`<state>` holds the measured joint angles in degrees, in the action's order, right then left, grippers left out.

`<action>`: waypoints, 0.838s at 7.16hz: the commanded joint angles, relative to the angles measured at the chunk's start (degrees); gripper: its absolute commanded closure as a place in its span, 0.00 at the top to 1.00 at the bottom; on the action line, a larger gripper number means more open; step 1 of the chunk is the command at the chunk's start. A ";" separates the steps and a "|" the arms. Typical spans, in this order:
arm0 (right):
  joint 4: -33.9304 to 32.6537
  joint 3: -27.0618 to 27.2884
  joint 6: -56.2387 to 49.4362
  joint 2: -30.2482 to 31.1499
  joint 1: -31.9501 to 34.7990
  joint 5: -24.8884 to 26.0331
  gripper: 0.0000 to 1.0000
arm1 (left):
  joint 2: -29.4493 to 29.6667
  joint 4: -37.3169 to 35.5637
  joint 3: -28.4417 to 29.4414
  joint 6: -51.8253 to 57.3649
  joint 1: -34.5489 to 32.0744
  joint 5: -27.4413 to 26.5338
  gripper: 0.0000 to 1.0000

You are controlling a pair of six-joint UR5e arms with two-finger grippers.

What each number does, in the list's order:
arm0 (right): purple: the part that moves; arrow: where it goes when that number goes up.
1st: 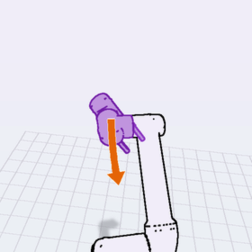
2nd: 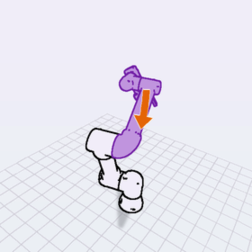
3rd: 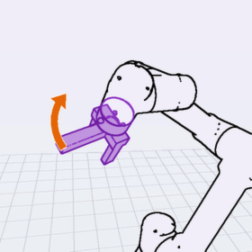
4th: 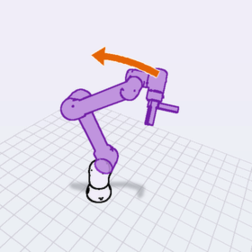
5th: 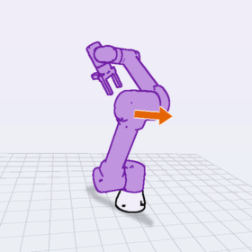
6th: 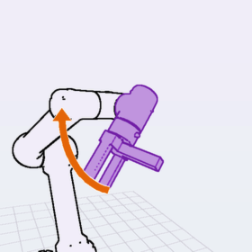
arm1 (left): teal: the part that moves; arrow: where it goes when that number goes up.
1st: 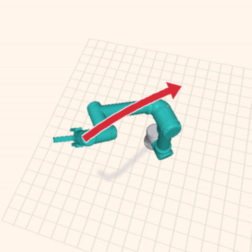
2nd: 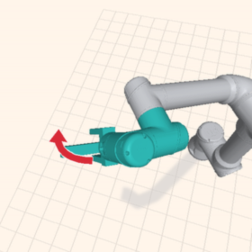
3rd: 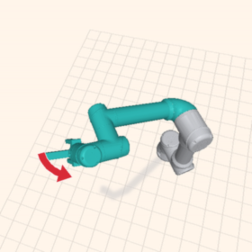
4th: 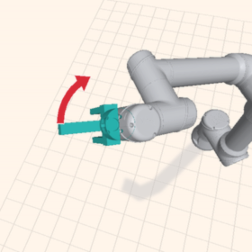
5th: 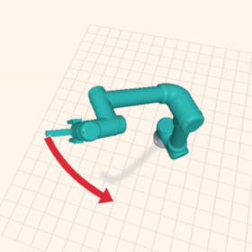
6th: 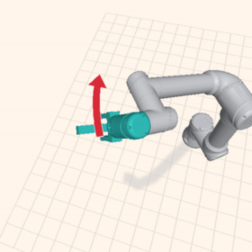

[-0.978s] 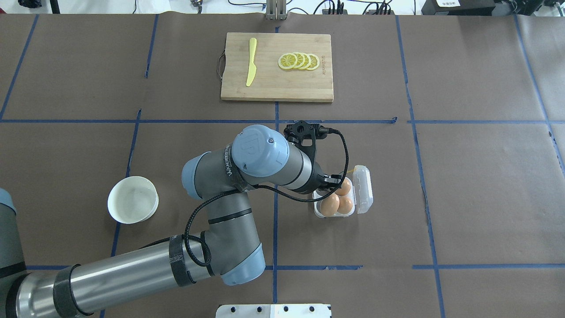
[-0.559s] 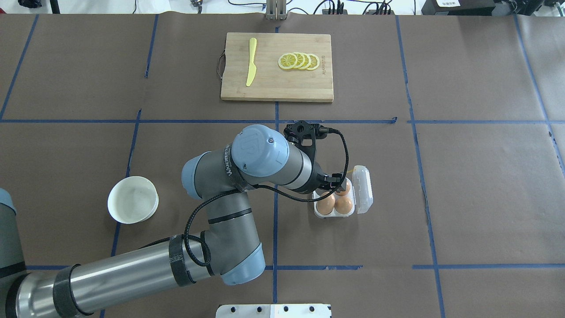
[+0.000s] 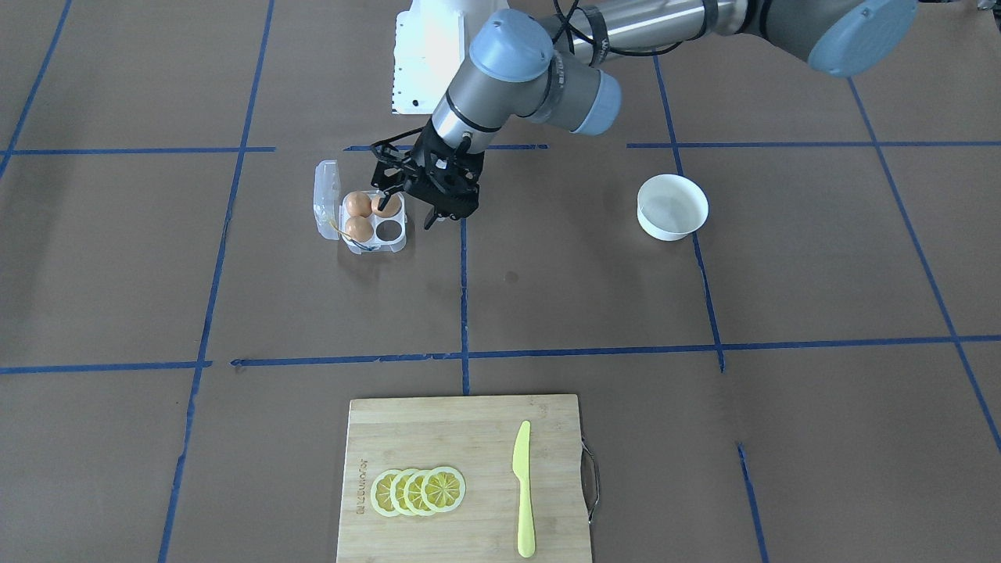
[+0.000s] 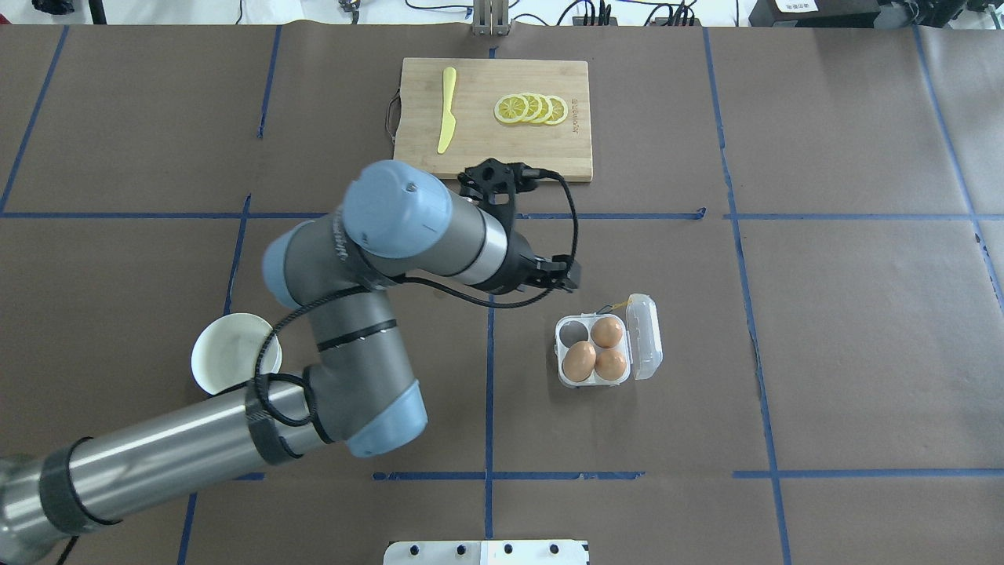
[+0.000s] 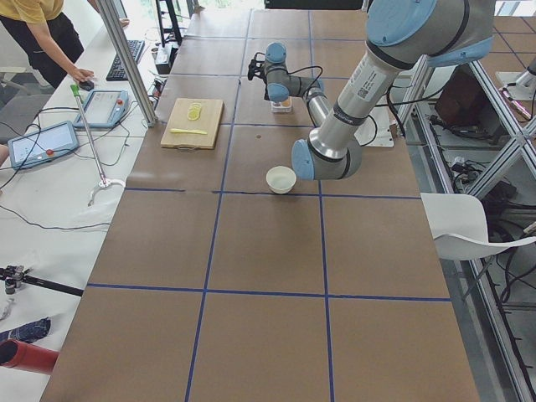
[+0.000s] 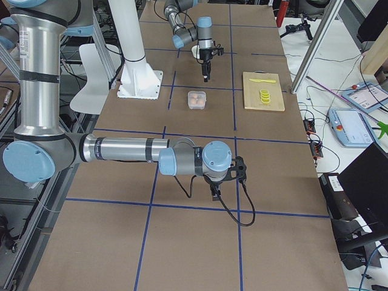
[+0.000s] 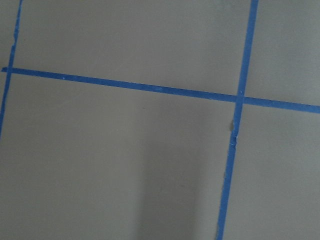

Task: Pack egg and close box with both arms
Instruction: 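Open the left gripper and withdraw it away from the carton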

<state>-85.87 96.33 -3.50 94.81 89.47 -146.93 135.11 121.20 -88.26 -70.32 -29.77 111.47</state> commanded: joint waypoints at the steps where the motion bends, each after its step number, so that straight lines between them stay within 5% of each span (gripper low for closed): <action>1: 7.59 2.00 14.38 0.11 -3.75 -2.13 1.00 | -9.21 -0.43 -8.22 7.25 -7.20 7.24 0.71; 3: 28.81 2.11 40.99 0.46 -12.78 -0.13 1.00 | -16.25 -0.35 -11.66 17.18 -16.50 14.51 0.71; 4: 36.57 2.28 51.64 0.20 -18.66 4.85 1.00 | -19.50 -0.35 -12.54 22.37 -22.20 18.48 0.71; 6: 41.92 4.98 66.44 -2.07 -30.96 14.69 1.00 | -23.65 -0.35 -12.55 30.38 -28.74 22.72 0.71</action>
<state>-47.47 99.35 52.92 94.24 66.24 -138.48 114.22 120.85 -100.65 -45.18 -54.21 131.41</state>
